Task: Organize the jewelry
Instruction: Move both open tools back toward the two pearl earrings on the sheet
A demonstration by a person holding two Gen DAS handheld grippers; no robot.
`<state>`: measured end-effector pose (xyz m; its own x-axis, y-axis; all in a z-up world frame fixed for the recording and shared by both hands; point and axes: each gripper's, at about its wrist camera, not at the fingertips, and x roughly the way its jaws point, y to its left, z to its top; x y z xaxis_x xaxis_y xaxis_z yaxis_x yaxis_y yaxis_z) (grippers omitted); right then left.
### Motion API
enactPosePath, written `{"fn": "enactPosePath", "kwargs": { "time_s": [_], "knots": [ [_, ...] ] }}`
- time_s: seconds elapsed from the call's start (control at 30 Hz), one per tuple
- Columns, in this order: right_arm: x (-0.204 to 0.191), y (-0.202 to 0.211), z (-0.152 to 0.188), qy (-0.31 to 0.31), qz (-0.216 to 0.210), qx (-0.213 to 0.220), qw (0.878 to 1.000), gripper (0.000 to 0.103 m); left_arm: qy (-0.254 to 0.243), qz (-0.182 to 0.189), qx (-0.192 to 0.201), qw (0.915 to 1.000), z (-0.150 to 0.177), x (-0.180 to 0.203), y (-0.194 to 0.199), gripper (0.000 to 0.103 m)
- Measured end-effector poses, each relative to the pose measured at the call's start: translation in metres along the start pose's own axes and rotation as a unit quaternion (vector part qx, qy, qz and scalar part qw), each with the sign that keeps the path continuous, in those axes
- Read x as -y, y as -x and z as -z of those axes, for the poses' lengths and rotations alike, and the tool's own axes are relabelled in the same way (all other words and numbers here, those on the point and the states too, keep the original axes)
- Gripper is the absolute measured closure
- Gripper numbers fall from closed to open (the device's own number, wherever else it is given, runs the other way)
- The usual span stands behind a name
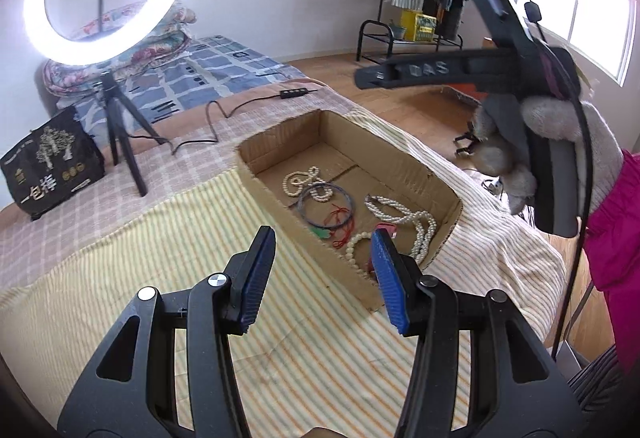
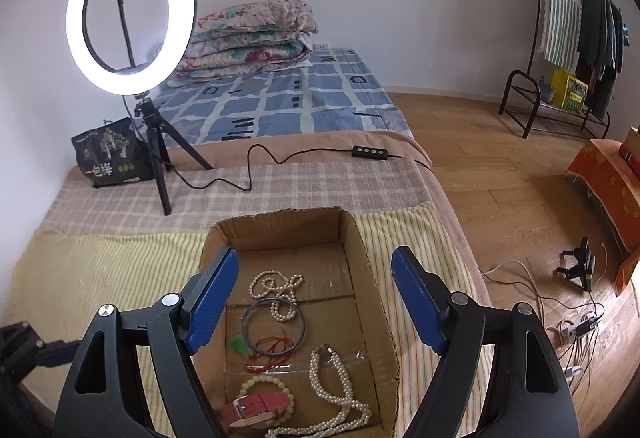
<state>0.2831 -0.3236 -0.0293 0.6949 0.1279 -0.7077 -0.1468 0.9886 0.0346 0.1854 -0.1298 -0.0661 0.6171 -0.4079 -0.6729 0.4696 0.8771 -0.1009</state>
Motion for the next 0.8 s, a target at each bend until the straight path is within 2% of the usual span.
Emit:
{"fn": "enactPosePath", "kwargs": {
  "time_s": [0.27, 0.53, 0.8],
  "knots": [
    [-0.031, 0.026, 0.011, 0.032, -0.013, 0.007, 0.999, 0.024, 0.027, -0.036, 0.018, 0.9988, 0.013, -0.050, 0.044, 0.052],
    [-0.079, 0.036, 0.034, 0.064, -0.069, -0.007, 0.996, 0.024, 0.071, -0.074, 0.019, 0.9945, 0.037, -0.114, 0.077, 0.052],
    [-0.139, 0.037, 0.065, 0.123, -0.139, -0.022, 0.982, 0.024, 0.097, -0.092, -0.003, 0.9911, 0.065, -0.148, 0.087, 0.052]
  ]
}}
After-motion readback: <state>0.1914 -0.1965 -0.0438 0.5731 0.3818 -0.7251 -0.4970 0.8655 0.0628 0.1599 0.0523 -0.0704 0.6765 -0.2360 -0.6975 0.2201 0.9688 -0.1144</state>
